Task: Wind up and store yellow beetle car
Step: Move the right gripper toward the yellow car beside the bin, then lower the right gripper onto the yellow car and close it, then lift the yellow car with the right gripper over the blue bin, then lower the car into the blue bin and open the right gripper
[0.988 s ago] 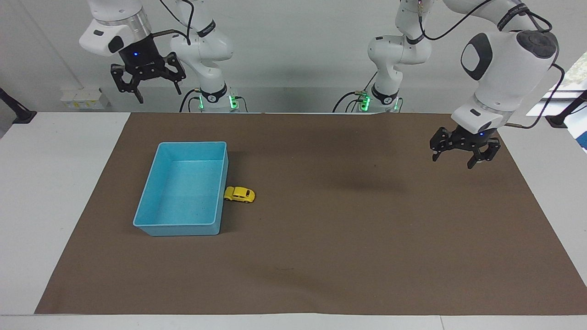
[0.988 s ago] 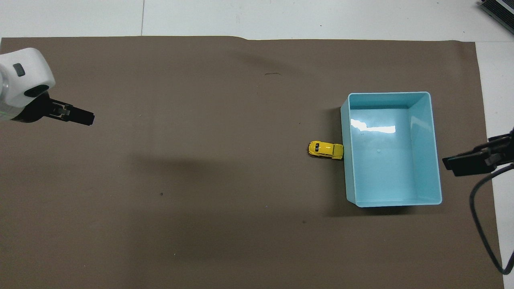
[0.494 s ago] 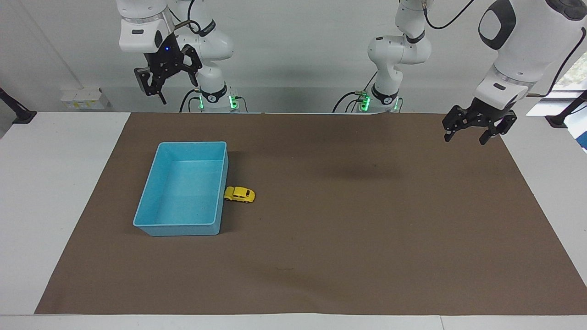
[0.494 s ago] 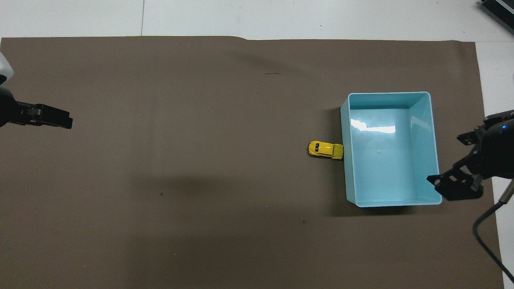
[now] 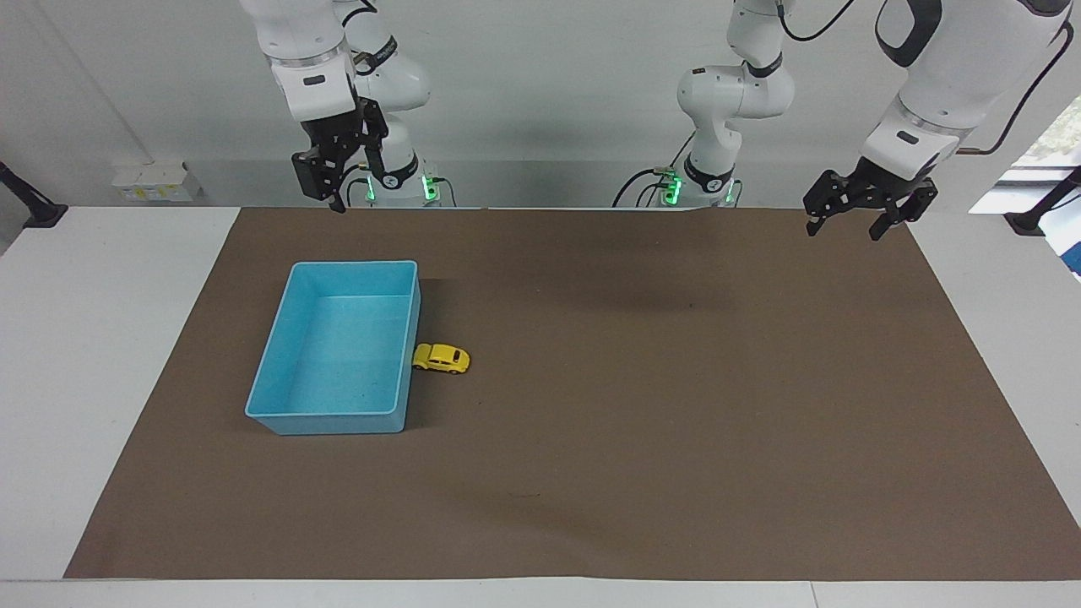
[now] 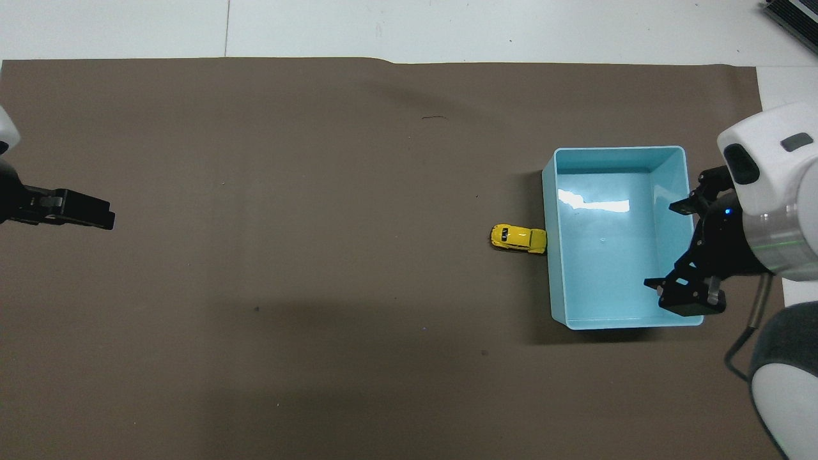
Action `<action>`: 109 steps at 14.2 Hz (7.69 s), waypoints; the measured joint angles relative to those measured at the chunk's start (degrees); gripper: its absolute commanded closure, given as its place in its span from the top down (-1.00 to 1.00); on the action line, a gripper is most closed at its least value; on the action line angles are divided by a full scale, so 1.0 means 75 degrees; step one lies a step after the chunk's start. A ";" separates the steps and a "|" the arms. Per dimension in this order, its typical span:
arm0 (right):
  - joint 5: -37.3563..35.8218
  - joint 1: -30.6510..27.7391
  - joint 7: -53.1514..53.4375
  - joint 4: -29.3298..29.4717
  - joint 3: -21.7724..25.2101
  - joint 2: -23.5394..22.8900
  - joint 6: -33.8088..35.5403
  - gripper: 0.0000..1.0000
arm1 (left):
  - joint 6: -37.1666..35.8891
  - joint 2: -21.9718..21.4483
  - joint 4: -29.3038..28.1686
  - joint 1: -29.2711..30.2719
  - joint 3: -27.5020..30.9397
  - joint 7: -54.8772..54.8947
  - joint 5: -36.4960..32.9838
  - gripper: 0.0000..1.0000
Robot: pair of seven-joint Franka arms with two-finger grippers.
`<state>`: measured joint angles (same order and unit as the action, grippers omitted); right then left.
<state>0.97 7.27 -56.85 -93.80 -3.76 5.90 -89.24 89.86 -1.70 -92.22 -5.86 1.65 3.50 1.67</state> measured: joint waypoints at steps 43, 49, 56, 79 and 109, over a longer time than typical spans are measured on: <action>-0.0641 0.0974 -0.1261 -0.2871 0.0028 -0.3040 -0.5658 -1.00 | -0.0001 0.0000 0.0000 0.0017 0.0105 -0.0009 0.0000 1.00; -0.0655 0.1082 -0.0799 -0.2717 0.0011 -0.3072 -0.5659 -1.00 | -0.0001 0.0000 0.0000 0.0017 0.0105 -0.0009 0.0000 1.00; -0.0653 0.1453 -0.0125 -0.1879 0.0014 -0.3210 -0.5174 -1.00 | -0.0001 0.0000 0.0000 0.0017 0.0105 -0.0009 0.0000 1.00; -0.0711 -0.0443 -0.2846 -0.1929 0.0151 -0.2012 -0.3156 -1.00 | -0.0001 0.0000 0.0000 0.0017 0.0105 -0.0009 0.0000 1.00; -0.0732 -0.1006 -0.3649 -0.4606 0.0119 -0.1699 -0.6028 1.00 | -0.0001 0.0000 0.0000 0.0017 0.0105 -0.0010 0.0000 1.00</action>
<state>-4.52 -0.28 -84.21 -128.34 -2.87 -6.84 -134.45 89.85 -1.71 -92.22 -5.72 2.43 3.43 1.67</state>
